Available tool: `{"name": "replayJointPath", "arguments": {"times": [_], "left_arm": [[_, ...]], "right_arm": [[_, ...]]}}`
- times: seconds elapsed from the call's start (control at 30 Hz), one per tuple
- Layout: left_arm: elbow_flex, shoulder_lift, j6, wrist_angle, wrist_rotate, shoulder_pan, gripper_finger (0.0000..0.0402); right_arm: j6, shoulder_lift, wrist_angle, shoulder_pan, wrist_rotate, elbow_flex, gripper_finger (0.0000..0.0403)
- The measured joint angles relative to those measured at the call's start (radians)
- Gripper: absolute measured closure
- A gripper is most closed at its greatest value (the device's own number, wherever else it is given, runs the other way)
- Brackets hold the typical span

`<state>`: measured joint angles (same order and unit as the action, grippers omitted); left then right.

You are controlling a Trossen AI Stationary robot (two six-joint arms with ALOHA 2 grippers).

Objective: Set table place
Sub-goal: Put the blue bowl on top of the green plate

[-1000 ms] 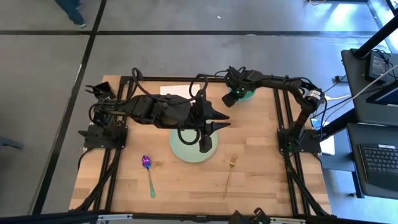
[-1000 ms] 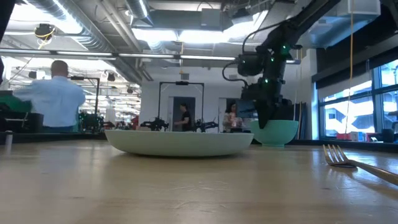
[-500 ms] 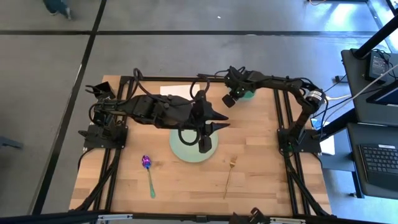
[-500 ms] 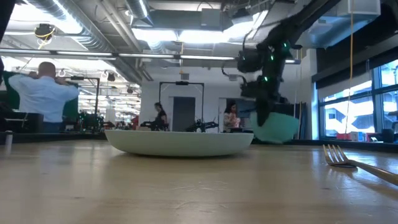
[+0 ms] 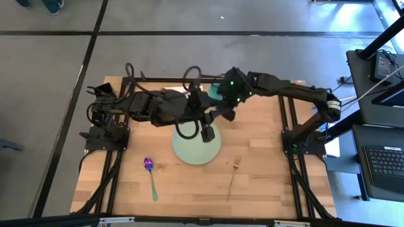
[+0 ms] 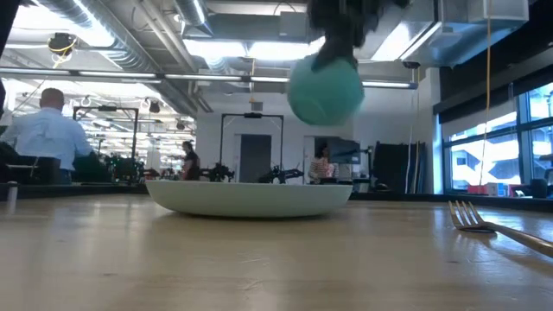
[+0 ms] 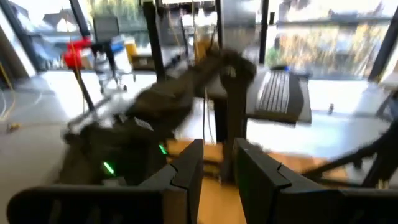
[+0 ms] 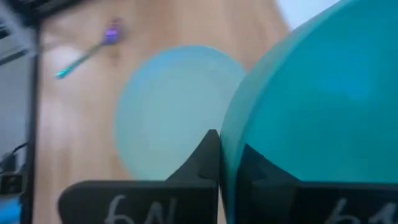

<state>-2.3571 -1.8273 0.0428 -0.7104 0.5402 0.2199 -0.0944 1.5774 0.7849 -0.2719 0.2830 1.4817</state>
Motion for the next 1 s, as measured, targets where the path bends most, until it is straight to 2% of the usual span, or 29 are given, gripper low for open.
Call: {"name": "replayJointPath", "arguments": {"times": [0.13,0.23,0.33,0.4,0.63,0.83,1.0], "left_arm": [[0.0,0.01,-0.028,0.056,0.0,-0.005,0.0319],[0.001,0.018,-0.029,0.074,-0.002,-0.01,0.0319],[0.001,0.022,-0.029,0.078,-0.002,-0.011,0.0319],[0.001,0.02,-0.029,0.076,-0.004,-0.011,0.0319],[0.001,0.02,-0.029,0.075,-0.005,-0.011,0.0319],[0.001,0.02,-0.028,0.074,-0.005,-0.011,0.0319],[0.001,0.02,-0.025,0.072,-0.005,-0.01,0.0319]], "right_arm": [[0.085,0.006,-0.054,0.16,-0.029,0.021,0.0394],[0.166,0.022,-0.074,0.268,-0.105,0.021,0.0394],[0.187,0.055,-0.086,0.351,-0.185,0.021,0.0393],[0.187,0.089,-0.1,0.389,-0.2,0.021,0.0393],[0.18,0.254,-0.074,0.419,-0.204,0.053,0.0392],[0.214,0.42,0.051,0.417,-0.256,0.234,0.0392],[0.217,0.547,0.191,0.417,-0.258,0.384,0.0392]]}}
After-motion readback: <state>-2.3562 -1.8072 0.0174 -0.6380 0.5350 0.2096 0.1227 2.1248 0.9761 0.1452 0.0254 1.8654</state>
